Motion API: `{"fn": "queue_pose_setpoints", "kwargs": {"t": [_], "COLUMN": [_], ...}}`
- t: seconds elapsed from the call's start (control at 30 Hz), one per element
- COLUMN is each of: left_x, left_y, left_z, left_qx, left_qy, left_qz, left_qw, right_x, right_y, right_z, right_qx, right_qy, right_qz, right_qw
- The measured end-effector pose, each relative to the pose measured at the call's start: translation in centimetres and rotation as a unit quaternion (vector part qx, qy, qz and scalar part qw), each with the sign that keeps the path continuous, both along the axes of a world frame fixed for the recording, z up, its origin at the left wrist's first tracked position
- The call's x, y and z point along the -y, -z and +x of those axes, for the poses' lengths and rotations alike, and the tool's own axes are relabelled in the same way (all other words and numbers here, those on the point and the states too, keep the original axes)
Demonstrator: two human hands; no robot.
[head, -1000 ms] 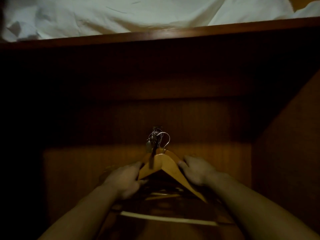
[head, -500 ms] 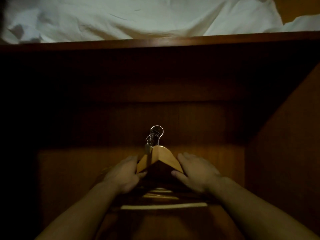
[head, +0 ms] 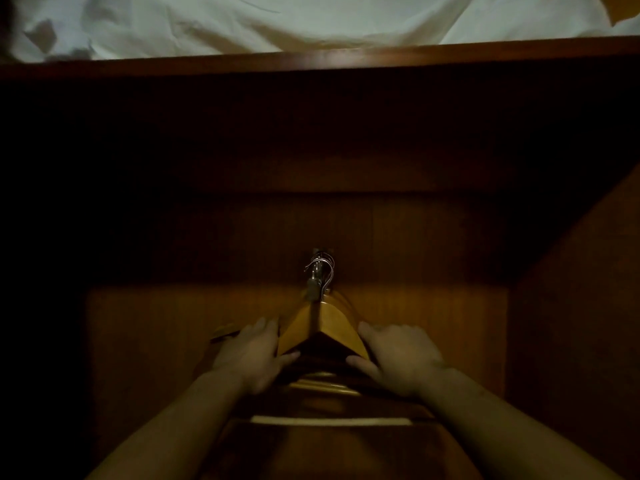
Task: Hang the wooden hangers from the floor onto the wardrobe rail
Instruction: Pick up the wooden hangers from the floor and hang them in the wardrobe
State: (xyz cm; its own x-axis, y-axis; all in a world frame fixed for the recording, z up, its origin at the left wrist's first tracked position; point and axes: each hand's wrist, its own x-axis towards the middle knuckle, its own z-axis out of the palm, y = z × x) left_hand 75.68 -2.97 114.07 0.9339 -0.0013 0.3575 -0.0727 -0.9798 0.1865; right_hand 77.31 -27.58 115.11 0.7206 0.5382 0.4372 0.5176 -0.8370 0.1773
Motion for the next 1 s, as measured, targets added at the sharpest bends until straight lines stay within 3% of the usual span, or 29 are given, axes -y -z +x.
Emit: {"fn": "queue_pose_setpoints", "kwargs": {"t": [0.3, 0.6, 1.0], "left_x": [-0.3, -3.3, -5.4], "left_y": [0.2, 0.3, 1.3], "left_z": [0.6, -2.0, -9.1], "left_qx": [-0.020, -0.068, -0.109], "left_qy": [-0.026, -0.076, -0.082], "left_qz": [0.016, 0.028, 0.031], "left_qw": [0.999, 0.994, 0.990], "right_x": [-0.1, 0.8, -2.8], "right_y": [0.2, -0.6, -1.0], "right_z": [0.1, -2.1, -8.8], "right_qx": [-0.009, -0.054, -0.092], "right_qy": [0.075, 0.164, 0.175], "right_qz": [-0.049, -0.038, -0.071], "right_qw": [0.996, 0.984, 0.978]}}
